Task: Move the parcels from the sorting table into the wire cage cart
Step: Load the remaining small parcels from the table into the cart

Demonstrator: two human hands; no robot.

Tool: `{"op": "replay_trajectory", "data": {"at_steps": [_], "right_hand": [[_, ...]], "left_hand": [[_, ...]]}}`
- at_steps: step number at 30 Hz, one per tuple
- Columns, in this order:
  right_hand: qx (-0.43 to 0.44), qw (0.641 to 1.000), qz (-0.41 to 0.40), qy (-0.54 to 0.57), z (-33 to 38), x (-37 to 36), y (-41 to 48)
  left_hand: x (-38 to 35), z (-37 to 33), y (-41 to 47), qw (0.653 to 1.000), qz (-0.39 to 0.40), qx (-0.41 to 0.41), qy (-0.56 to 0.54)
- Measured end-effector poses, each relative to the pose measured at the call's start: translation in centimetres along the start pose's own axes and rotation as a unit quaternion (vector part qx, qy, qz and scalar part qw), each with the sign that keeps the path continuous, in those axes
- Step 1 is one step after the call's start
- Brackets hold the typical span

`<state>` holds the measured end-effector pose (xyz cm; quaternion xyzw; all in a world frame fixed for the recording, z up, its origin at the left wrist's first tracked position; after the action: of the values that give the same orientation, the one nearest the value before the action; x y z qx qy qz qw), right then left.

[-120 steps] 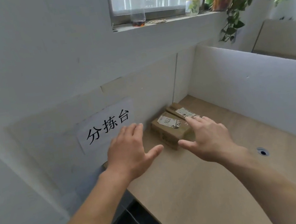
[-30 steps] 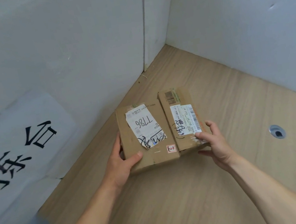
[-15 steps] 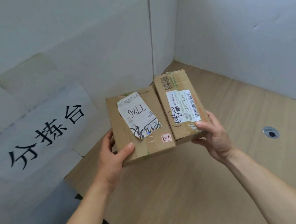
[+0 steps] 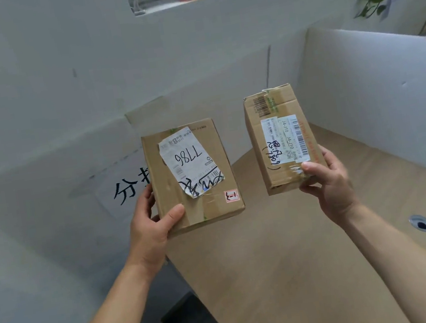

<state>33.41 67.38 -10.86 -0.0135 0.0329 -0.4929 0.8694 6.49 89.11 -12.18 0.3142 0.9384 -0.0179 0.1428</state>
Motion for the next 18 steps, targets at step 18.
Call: {"op": "replay_trajectory", "data": {"at_steps": [18], "right_hand": [[0.080,0.996,0.028,-0.025,4.6,-7.4,-16.0]], "left_hand": [[9.2,-10.2,-15.2,0.994,-0.038,-0.096,-0.040]]}}
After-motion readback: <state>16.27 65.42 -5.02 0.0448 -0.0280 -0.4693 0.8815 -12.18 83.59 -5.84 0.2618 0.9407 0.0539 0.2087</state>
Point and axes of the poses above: each hand's wrist, its own y-axis towards the middle knuckle, its own x-axis out of the back of the hand, z = x × y, the point moved 1 cm from there along y, towards the middle knuckle, and after that the axes turned 7 degrees about -y, right-handed, at the moved point
